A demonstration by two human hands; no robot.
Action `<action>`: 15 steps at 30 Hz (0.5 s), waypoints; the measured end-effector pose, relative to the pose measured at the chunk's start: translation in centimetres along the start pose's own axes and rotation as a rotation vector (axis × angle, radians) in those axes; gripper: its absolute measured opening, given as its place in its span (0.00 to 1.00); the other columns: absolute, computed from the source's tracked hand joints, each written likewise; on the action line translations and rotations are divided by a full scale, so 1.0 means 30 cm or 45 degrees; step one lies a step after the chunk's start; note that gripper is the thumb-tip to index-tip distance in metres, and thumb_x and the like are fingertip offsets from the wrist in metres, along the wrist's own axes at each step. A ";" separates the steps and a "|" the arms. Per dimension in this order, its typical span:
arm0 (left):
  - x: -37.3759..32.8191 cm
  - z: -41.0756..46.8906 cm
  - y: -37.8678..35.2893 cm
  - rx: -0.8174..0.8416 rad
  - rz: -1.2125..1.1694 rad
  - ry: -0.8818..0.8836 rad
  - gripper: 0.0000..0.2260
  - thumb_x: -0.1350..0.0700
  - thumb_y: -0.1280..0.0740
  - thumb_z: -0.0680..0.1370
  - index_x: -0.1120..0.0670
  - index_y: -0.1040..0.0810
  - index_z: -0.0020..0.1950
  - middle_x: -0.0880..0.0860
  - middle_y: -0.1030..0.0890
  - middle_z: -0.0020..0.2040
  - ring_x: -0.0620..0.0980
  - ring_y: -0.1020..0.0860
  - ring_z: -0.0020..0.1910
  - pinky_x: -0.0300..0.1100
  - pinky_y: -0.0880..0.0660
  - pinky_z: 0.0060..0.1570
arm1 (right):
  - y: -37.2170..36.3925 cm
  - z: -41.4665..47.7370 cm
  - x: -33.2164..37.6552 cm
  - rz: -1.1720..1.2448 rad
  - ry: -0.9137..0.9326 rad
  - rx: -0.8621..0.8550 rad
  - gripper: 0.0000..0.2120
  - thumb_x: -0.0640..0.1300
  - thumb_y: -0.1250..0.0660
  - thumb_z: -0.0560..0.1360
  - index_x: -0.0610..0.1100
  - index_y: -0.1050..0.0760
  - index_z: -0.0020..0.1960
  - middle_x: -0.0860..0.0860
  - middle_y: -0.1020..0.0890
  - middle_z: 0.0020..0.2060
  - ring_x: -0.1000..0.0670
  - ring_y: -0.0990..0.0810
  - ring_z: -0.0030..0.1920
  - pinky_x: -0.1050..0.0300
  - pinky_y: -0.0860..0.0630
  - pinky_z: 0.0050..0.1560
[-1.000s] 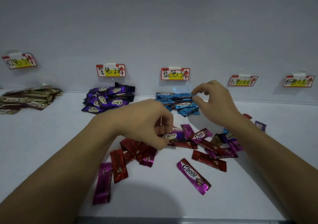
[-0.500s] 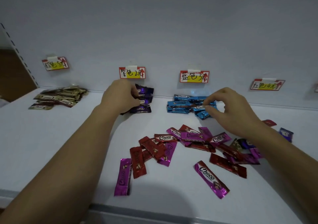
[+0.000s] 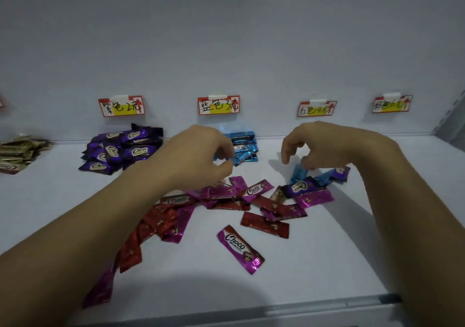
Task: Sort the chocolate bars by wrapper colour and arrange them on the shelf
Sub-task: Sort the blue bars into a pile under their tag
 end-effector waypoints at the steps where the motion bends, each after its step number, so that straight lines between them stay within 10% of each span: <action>1: -0.036 0.019 -0.005 0.045 0.014 -0.039 0.11 0.45 0.33 0.78 0.46 0.17 0.58 0.41 0.21 0.49 0.41 0.24 0.46 0.41 0.24 0.46 | -0.002 -0.006 -0.024 0.002 -0.011 0.043 0.16 0.36 0.29 0.74 0.57 0.19 0.50 0.56 0.21 0.54 0.53 0.23 0.55 0.54 0.23 0.54; 15: -0.332 0.198 -0.205 0.349 0.052 -0.210 0.12 0.40 0.28 0.74 0.47 0.21 0.46 0.46 0.21 0.42 0.46 0.23 0.41 0.51 0.20 0.46 | -0.065 0.042 -0.158 0.189 -0.023 0.106 0.17 0.39 0.23 0.69 0.63 0.19 0.42 0.58 0.18 0.40 0.52 0.19 0.43 0.52 0.19 0.46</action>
Point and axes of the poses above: each hand's wrist, its own z-axis towards the middle knuckle, its own y-axis out of the back of the hand, x = y × z, the point moved 5 cm from there along z, towards the middle knuckle
